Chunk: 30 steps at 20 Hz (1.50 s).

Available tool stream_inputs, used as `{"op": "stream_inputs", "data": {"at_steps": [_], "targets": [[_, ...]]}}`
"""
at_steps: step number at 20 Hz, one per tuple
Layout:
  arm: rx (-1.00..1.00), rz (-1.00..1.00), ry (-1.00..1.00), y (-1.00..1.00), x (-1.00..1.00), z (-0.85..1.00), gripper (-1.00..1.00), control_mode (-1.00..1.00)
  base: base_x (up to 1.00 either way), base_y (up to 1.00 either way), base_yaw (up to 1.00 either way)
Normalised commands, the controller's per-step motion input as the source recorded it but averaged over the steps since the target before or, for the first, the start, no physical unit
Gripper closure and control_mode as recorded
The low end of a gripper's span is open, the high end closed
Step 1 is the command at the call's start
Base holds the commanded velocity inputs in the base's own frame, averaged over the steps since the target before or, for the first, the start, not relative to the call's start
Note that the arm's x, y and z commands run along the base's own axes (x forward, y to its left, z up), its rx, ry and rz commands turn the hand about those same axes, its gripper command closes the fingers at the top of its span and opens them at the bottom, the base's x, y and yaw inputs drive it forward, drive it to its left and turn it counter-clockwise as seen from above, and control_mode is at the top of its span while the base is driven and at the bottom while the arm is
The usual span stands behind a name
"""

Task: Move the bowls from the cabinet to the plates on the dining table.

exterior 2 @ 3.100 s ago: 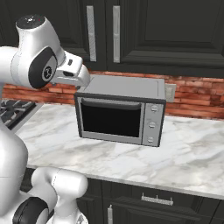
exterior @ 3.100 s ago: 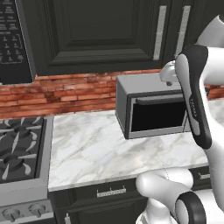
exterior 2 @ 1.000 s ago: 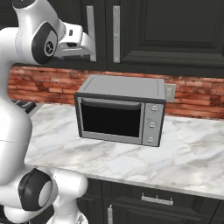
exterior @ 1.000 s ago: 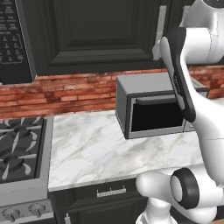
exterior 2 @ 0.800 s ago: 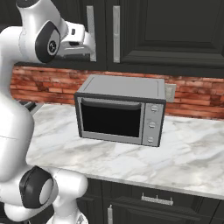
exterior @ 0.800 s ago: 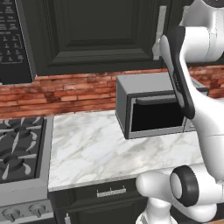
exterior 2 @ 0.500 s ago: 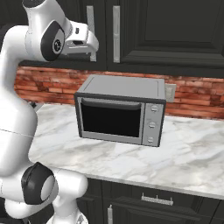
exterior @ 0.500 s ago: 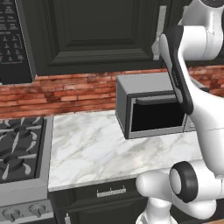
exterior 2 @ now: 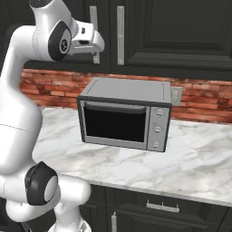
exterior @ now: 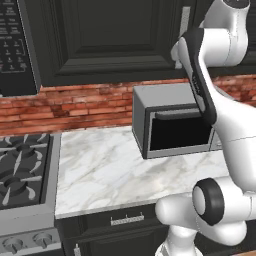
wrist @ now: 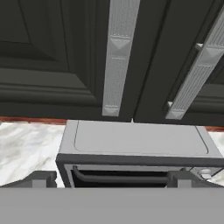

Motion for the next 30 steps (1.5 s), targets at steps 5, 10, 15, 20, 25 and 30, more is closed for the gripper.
{"op": "stream_inputs", "data": {"at_steps": [5,10,15,20,25,30], "targets": [[0.00,0.00,0.00,-0.05,0.46,0.00,-1.00,-1.00,0.00,0.00,0.00],[0.00,0.00,0.00,-0.04,0.43,0.00,-1.00,-1.00,0.00,0.00,0.00],[0.01,0.00,-0.01,0.00,0.16,0.00,-1.00,-1.00,0.00,0.00,0.00],[0.06,-0.01,-0.03,0.00,0.00,0.00,-1.00,-1.00,0.00,0.00,0.00],[0.13,-0.02,0.00,0.00,0.17,-0.05,-1.00,-1.00,0.00,0.00,0.00],[0.05,0.00,0.00,0.00,0.33,-0.06,-1.00,-1.00,0.00,0.00,0.00]]}}
